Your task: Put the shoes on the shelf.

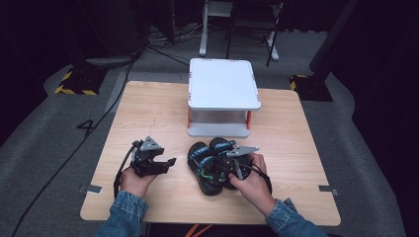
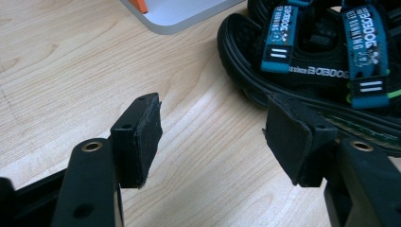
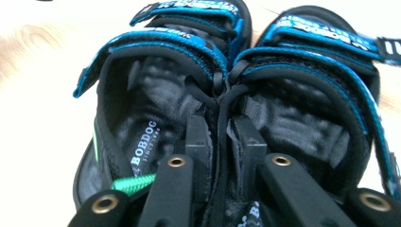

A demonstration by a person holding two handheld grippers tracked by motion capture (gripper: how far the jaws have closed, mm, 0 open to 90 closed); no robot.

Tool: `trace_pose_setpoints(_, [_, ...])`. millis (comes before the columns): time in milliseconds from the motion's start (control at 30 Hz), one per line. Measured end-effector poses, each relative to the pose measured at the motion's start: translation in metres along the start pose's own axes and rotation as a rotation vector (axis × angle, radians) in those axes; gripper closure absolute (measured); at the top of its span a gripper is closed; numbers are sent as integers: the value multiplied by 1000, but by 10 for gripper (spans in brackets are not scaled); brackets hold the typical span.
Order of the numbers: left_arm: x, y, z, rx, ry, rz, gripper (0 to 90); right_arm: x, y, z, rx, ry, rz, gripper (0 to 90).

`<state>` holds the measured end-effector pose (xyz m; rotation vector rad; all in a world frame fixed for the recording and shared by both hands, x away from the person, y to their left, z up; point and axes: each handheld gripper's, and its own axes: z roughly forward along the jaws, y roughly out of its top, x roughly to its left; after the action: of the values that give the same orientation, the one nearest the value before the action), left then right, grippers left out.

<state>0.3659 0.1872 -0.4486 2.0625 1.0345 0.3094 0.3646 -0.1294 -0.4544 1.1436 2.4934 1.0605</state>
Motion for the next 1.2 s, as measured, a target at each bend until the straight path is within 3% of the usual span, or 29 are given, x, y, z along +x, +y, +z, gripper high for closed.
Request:
trace_pose_setpoints(233, [2,1,0,-5,-1,-3,374,1,3,-3,-7,-16,-7,812])
trace_pose_setpoints(367, [2,2,1,-9,-3,-9,374,-6,13,-9,-46,-26,15,812])
trace_pose_setpoints(600, [3,5,3,-7,-8,2,374,-29,41,-7,-91,-105,62,811])
trace_pose_setpoints(767, [3,6,5,-8,-11,5,375,-45,61,7,-111,-161,97,810])
trace_pose_setpoints(867, [3,7,5,-13,-16,2,374,-56,75,25,-123,-208,115,810])
trace_pose_setpoints(1200, [4,7,7,-13,-25,4,375,-74,90,56,-161,-296,154,810])
